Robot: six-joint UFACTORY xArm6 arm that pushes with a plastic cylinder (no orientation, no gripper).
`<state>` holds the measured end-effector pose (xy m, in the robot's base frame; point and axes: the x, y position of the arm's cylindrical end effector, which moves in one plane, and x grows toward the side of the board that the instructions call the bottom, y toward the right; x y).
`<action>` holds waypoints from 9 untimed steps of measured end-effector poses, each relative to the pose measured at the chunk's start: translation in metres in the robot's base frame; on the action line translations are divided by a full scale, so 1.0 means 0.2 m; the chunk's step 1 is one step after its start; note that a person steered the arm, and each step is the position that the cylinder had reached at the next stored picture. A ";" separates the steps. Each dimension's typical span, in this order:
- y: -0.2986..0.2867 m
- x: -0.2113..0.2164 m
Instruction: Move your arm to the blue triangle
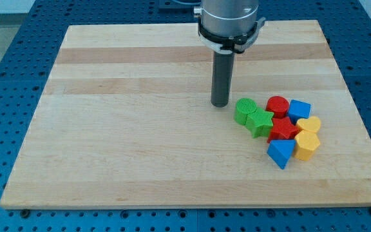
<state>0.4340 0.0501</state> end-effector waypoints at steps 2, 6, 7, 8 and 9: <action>0.16 -0.18; 0.63 0.26; 0.62 0.14; 0.52 0.01; 0.44 -0.14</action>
<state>0.4068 0.1380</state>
